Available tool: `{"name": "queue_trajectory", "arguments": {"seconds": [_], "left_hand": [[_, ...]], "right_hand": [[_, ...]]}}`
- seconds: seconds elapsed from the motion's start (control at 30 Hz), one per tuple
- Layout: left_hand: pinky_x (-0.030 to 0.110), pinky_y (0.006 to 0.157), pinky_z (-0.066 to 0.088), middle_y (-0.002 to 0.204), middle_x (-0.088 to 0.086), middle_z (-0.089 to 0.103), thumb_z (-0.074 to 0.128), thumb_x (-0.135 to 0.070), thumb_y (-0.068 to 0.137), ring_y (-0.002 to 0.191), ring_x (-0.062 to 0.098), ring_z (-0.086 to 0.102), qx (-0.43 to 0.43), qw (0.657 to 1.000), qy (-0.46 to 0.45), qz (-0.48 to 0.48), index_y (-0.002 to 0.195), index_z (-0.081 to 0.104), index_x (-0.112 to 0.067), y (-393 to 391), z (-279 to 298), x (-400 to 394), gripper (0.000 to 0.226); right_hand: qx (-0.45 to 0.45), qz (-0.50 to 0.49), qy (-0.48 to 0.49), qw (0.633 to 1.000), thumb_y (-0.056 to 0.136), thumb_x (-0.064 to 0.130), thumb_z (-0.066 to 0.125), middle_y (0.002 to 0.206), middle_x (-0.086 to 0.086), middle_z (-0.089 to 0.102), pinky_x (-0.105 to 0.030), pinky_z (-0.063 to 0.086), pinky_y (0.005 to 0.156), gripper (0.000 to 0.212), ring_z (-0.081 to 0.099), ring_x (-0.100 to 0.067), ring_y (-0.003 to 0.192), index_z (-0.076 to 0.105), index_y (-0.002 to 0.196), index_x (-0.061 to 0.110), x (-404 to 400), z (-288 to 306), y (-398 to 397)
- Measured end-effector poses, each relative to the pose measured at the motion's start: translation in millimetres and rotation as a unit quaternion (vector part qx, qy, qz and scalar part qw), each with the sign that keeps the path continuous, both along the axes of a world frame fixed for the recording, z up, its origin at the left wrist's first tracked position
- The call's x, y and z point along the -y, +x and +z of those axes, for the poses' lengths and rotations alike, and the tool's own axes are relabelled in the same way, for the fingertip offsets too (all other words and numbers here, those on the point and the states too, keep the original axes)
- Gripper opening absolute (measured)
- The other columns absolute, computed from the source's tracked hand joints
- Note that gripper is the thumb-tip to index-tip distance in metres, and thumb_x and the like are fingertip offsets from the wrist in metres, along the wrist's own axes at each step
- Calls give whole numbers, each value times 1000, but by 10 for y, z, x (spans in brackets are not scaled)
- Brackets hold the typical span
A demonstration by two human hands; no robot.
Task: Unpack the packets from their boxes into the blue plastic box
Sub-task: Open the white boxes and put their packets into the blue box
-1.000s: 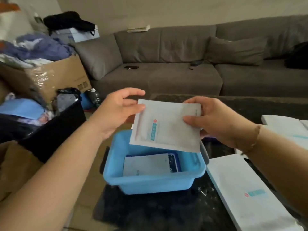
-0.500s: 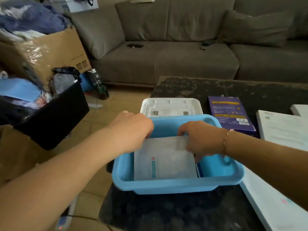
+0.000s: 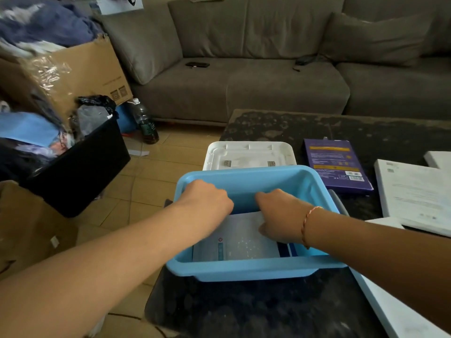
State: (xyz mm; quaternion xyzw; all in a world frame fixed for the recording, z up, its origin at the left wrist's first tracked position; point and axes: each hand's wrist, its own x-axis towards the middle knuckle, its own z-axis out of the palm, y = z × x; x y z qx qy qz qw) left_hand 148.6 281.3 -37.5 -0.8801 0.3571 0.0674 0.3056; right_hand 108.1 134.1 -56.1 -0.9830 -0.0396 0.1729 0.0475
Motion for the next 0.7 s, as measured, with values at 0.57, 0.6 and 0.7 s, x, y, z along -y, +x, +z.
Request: {"name": "queue_trajectory", "arguments": {"seconds": [0.57, 0.6, 0.7], "left_hand": [[42, 109, 35, 138, 4, 53, 42, -21, 102, 127, 25, 46, -288, 916, -127, -250, 134, 54, -14, 109, -297, 710, 34], [43, 107, 36, 135, 6, 52, 41, -20, 102, 124, 27, 47, -281, 914, -116, -270, 132, 55, -12, 120, -338, 717, 34], [41, 105, 36, 134, 6, 50, 41, -20, 101, 118, 28, 48, -261, 917, -83, -291, 131, 56, -12, 145, -368, 733, 34]], "right_hand": [[138, -151, 244, 948, 95, 29, 58, 111, 6, 59, -8, 37, 56, 36, 53, -7, 86, 51, 131, 26, 843, 212, -81], [142, -158, 259, 942, 96, 28, 57, 111, 6, 59, -8, 37, 56, 37, 53, -8, 87, 50, 132, 25, 847, 184, -78], [150, -155, 261, 941, 96, 24, 57, 115, 2, 62, -8, 39, 57, 39, 55, -10, 87, 48, 134, 24, 851, 135, -60]]}}
